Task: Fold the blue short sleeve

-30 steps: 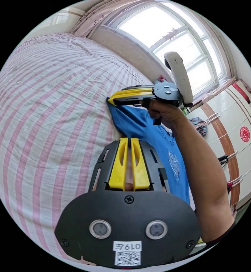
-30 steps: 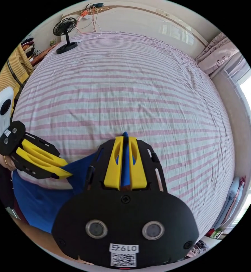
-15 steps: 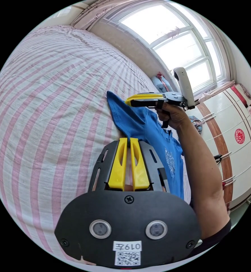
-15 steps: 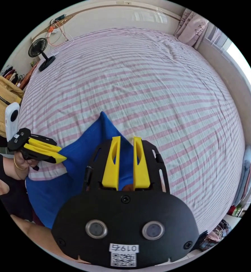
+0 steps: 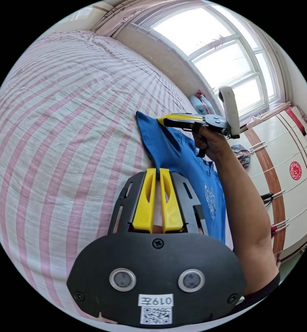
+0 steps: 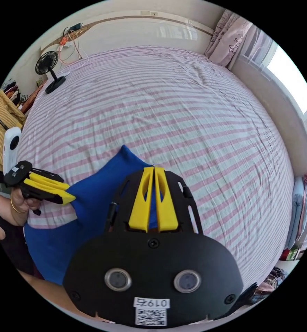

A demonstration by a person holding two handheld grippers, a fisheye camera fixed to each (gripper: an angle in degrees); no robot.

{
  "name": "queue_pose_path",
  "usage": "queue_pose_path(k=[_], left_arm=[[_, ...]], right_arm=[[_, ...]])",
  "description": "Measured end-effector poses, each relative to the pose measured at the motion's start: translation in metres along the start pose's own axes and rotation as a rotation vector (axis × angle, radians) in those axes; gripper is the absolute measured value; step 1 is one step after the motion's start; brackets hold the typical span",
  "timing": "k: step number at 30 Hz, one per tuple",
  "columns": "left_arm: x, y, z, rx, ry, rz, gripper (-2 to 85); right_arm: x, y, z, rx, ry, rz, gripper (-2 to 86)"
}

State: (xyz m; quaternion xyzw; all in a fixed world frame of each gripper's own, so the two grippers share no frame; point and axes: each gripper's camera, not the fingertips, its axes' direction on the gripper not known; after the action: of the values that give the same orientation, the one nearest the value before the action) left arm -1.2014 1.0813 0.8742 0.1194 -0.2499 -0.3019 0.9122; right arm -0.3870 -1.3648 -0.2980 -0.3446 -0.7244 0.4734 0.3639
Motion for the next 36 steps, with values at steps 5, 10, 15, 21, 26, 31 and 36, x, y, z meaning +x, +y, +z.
queue_pose_path(k=[5, 10, 15, 21, 26, 31, 36], left_arm=[[-0.005, 0.000, -0.001, -0.010, 0.000, -0.015, 2.6], [-0.007, 0.002, -0.001, -0.010, -0.001, -0.013, 2.7], [-0.010, 0.004, -0.001, -0.009, 0.006, -0.018, 2.4], [-0.011, 0.008, -0.002, -0.006, 0.007, -0.017, 2.2], [-0.009, 0.011, -0.003, -0.019, -0.007, -0.003, 2.1], [-0.022, 0.013, -0.018, 0.029, 0.004, -0.055, 1.8], [-0.029, 0.020, -0.030, 0.114, 0.066, -0.075, 2.5]], right_arm=[[-0.012, 0.003, 0.004, -0.041, 0.066, -0.031, 1.9], [0.025, 0.026, -0.033, 0.058, -0.045, 0.084, 6.1], [0.042, 0.046, -0.017, -0.080, -0.081, 0.115, 7.4], [0.035, 0.049, -0.006, -0.077, -0.016, 0.117, 0.1], [0.022, 0.044, -0.001, -0.076, 0.054, 0.106, 1.0], [-0.002, 0.039, -0.023, -0.008, 0.236, 0.084, 0.2], [-0.044, 0.032, -0.046, 0.117, 0.149, -0.031, 0.2]])
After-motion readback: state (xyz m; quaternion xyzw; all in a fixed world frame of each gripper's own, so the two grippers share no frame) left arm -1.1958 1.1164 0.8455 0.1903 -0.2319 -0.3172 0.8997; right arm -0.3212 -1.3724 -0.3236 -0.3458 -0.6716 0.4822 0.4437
